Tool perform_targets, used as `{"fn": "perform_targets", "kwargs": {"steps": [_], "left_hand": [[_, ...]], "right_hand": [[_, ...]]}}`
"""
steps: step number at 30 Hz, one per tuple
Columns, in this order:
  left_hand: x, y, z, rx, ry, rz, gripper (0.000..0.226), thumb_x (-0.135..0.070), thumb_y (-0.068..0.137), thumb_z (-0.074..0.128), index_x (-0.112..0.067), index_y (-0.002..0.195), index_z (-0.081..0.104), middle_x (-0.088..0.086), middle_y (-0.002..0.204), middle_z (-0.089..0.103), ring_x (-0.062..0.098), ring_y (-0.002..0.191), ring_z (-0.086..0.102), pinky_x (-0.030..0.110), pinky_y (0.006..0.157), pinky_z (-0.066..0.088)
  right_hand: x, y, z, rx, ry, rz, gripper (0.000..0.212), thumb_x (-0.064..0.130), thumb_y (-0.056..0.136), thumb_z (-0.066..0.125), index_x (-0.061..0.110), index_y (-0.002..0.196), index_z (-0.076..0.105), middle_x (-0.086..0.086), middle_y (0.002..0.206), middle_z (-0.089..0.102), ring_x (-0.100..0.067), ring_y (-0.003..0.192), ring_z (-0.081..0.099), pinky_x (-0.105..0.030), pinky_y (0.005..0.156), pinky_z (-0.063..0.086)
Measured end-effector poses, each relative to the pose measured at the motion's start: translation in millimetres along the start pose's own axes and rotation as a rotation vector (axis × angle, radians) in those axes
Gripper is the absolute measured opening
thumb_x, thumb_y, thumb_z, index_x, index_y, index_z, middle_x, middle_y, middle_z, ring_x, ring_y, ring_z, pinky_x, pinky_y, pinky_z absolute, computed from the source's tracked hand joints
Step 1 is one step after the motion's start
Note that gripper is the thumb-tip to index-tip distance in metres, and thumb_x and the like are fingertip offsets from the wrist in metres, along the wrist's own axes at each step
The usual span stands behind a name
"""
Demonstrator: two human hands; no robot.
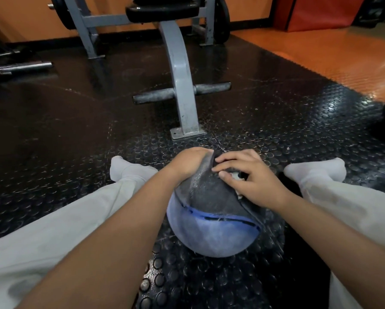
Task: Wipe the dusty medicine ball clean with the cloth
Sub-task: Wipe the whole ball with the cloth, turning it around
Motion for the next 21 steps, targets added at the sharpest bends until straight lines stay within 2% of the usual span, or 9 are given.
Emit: {"fn": "perform_targets", "kwargs": {"steps": [2, 4, 5, 7, 10, 13, 15, 18, 21], "left_hand": [[4, -8, -1, -0.004, -0.075, 0.008, 0.035, -0.022, 0.104, 0.037, -0.018, 0.125, 0.065, -0.004, 0.130, 0.059, 0.007, 0.107, 0.052, 0.020, 0.082, 0.036], [12, -12, -1, -0.051, -0.103, 0.025, 0.035, -0.023, 0.104, 0.036, -0.023, 0.120, 0.067, -0.008, 0.122, 0.060, 0.007, 0.106, 0.054, 0.022, 0.084, 0.041], [14, -14, -2, -0.084, -0.122, 0.031, 0.034, -0.023, 0.103, 0.036, -0.027, 0.115, 0.068, -0.009, 0.119, 0.061, 0.008, 0.106, 0.055, 0.023, 0.087, 0.042], [19, -13, -3, -0.138, -0.163, 0.047, 0.032, -0.022, 0.101, 0.040, -0.032, 0.101, 0.070, -0.005, 0.110, 0.067, 0.012, 0.097, 0.057, 0.025, 0.084, 0.041], [22, -11, -4, -0.132, -0.256, 0.041, 0.026, -0.018, 0.099, 0.046, -0.017, 0.108, 0.071, -0.004, 0.092, 0.066, 0.011, 0.080, 0.056, 0.023, 0.074, 0.043], [21, -8, -5, -0.128, -0.270, 0.030, 0.025, -0.012, 0.097, 0.048, -0.013, 0.105, 0.071, -0.003, 0.099, 0.067, 0.007, 0.088, 0.060, 0.016, 0.078, 0.047], [19, -6, -5, -0.154, -0.254, 0.041, 0.027, -0.010, 0.095, 0.046, -0.015, 0.099, 0.073, -0.006, 0.101, 0.069, 0.010, 0.097, 0.062, 0.021, 0.084, 0.047], [22, -4, -3, -0.176, -0.203, -0.005, 0.030, -0.020, 0.098, 0.042, -0.024, 0.103, 0.072, -0.013, 0.096, 0.064, 0.012, 0.094, 0.059, 0.028, 0.086, 0.045], [23, -1, -6, -0.220, -0.175, -0.019, 0.029, -0.023, 0.098, 0.044, -0.026, 0.104, 0.072, -0.012, 0.101, 0.063, 0.010, 0.099, 0.057, 0.028, 0.089, 0.044]], "right_hand": [[-17, 8, 0, -0.037, 0.112, 0.232, 0.009, 0.031, 0.093, 0.060, 0.036, 0.092, 0.068, 0.024, 0.100, 0.059, -0.008, 0.104, 0.049, -0.021, 0.089, 0.034], [-30, 12, -2, -0.089, 0.201, 0.464, 0.016, 0.032, 0.094, 0.058, 0.026, 0.081, 0.066, 0.014, 0.087, 0.058, -0.013, 0.092, 0.056, -0.028, 0.079, 0.039], [-28, 13, -3, -0.100, 0.141, 0.482, 0.019, 0.032, 0.094, 0.058, 0.022, 0.080, 0.065, 0.012, 0.086, 0.058, -0.014, 0.091, 0.055, -0.030, 0.081, 0.040], [-7, 16, 4, -0.081, -0.076, 0.355, 0.021, 0.032, 0.093, 0.057, 0.016, 0.089, 0.070, 0.011, 0.096, 0.060, -0.016, 0.098, 0.048, -0.034, 0.089, 0.038], [50, 6, 27, -0.074, -0.311, 0.000, 0.026, 0.035, 0.088, 0.053, 0.021, 0.084, 0.075, 0.012, 0.095, 0.062, -0.017, 0.092, 0.043, -0.034, 0.076, 0.033], [64, 2, 36, -0.006, -0.376, -0.165, 0.031, 0.038, 0.082, 0.050, 0.023, 0.075, 0.076, 0.012, 0.089, 0.061, -0.016, 0.087, 0.042, -0.032, 0.071, 0.034], [47, 9, 25, -0.004, -0.280, -0.060, 0.026, 0.035, 0.086, 0.058, 0.019, 0.076, 0.075, 0.012, 0.093, 0.062, -0.016, 0.088, 0.044, -0.035, 0.076, 0.040], [7, 18, 2, -0.090, -0.053, 0.297, 0.023, 0.034, 0.089, 0.063, 0.017, 0.075, 0.069, 0.011, 0.098, 0.062, -0.016, 0.102, 0.048, -0.035, 0.092, 0.039], [8, 15, 4, -0.106, -0.181, 0.386, 0.023, 0.034, 0.090, 0.057, 0.018, 0.089, 0.073, 0.013, 0.107, 0.062, -0.015, 0.105, 0.046, -0.038, 0.096, 0.037]]}}
Point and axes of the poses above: each hand's wrist, its own y-axis towards the middle knuckle, its own z-axis out of the palm, x = y × z, the point moved 6 cm from there along y, towards the middle knuckle
